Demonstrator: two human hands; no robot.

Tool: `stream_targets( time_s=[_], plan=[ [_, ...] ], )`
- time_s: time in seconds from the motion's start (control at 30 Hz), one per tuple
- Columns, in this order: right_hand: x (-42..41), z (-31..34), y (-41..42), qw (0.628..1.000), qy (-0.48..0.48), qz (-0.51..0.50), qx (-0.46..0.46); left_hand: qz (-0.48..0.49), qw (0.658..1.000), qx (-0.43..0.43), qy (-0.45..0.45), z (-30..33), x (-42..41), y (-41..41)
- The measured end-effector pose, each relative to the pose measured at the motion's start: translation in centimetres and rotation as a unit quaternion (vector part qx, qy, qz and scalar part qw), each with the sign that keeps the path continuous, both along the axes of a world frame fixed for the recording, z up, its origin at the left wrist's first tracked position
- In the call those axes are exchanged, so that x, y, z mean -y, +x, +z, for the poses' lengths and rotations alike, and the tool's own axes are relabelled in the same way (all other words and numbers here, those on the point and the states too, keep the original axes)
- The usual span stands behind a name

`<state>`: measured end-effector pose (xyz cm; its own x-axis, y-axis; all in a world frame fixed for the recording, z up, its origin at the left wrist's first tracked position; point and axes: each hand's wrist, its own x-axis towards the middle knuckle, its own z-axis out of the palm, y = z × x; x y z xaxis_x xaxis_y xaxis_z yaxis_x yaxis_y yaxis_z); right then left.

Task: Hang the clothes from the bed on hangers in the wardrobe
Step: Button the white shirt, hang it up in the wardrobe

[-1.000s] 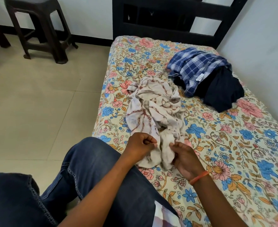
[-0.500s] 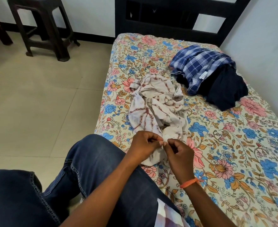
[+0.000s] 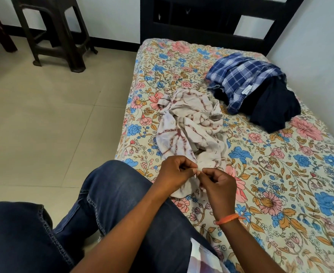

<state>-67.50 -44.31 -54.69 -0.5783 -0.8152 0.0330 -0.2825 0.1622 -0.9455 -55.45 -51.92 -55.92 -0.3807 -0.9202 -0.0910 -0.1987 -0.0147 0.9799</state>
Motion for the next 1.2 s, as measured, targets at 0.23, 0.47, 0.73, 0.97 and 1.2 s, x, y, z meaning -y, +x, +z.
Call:
stream_targets(
  time_s=[0.23, 0.47, 0.73, 0.97, 1.2],
  plan=[
    [-0.1, -0.1, -0.2, 0.993, 0.002, -0.009, 0.118, -0.001, 0.999, -0.025, 0.025, 0.2, 0.0, 0.2],
    [0.3, 0.0, 0.2, 0.998, -0.004, -0.006, 0.055, 0.028, 0.994, -0.075, 0.076, 0.3, 0.0, 0.3],
    [0.0, -0.5, 0.0, 0.994, -0.022, 0.028, 0.106, 0.051, 0.992, -0.074, 0.084, 0.3, 0.1, 0.4],
    [0.1, -0.1, 0.1, 0.986, -0.021, 0.027, 0.165, 0.066, 0.989, -0.068, 0.113, 0.3, -0.2, 0.7],
    [0.0, -1.4, 0.0, 0.998, -0.023, 0.053, 0.021, 0.065, 0.99, -0.055, 0.114, 0.2, -0.1, 0.7]
  ],
)
